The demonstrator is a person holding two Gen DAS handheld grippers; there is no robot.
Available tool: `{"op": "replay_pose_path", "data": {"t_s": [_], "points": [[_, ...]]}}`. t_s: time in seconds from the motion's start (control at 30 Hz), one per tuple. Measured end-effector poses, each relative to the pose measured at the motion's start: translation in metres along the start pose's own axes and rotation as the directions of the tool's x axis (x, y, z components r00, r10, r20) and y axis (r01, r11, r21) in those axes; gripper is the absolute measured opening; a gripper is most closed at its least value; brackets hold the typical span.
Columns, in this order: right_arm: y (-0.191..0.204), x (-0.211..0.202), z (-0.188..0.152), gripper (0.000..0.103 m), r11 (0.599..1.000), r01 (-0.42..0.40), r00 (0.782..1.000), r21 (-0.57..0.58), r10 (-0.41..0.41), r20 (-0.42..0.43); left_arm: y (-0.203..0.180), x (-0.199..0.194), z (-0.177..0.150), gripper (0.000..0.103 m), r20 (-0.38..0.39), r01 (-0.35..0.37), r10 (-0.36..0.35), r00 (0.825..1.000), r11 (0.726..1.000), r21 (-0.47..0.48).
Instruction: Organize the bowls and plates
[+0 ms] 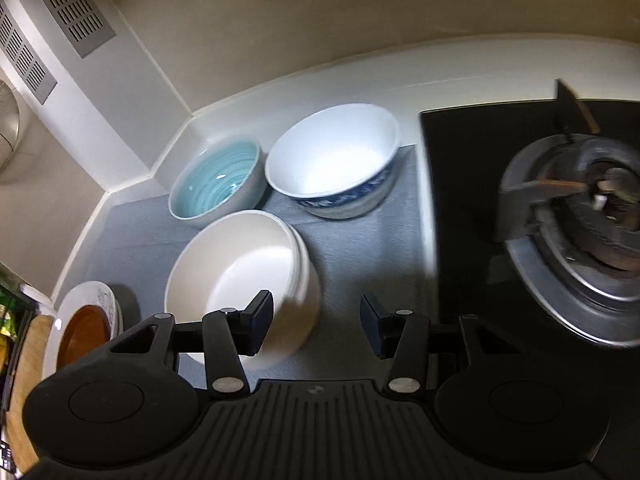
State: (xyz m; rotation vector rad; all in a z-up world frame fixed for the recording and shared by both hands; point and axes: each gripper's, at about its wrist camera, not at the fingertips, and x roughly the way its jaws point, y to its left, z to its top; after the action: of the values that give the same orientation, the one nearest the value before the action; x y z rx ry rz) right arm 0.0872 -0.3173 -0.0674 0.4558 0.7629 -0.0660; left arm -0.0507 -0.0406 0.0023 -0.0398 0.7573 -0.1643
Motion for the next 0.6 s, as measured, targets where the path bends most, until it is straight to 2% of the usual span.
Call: {"op": "replay_pose_path", "data": {"t_s": [0.27,0.33,0.4,0.6], "points": [[-0.001,0.019,0.006,0.051,0.999,-0.032,0.998,0.008,0.032,-0.06,0.0,-0.016,-0.003,0.009,0.019,-0.07,0.07,0.997,0.997,-0.032],[-0.001,0.018,0.006,0.042,0.999,-0.045,0.997,0.002,0.045,-0.058,-0.002,-0.016,-0.004,0.009,0.018,-0.065,0.066,0.998,0.997,-0.041],[0.001,0.015,0.004,0.026,0.998,-0.069,0.996,-0.01,0.069,-0.061,-0.005,-0.016,-0.005,0.009,0.014,-0.059,0.059,0.998,0.997,-0.044],[0.005,0.001,-0.006,0.022,0.996,-0.085,0.994,-0.028,0.083,-0.066,-0.02,-0.014,-0.006,0.009,0.014,-0.029,0.029,0.999,0.999,-0.026]]}}
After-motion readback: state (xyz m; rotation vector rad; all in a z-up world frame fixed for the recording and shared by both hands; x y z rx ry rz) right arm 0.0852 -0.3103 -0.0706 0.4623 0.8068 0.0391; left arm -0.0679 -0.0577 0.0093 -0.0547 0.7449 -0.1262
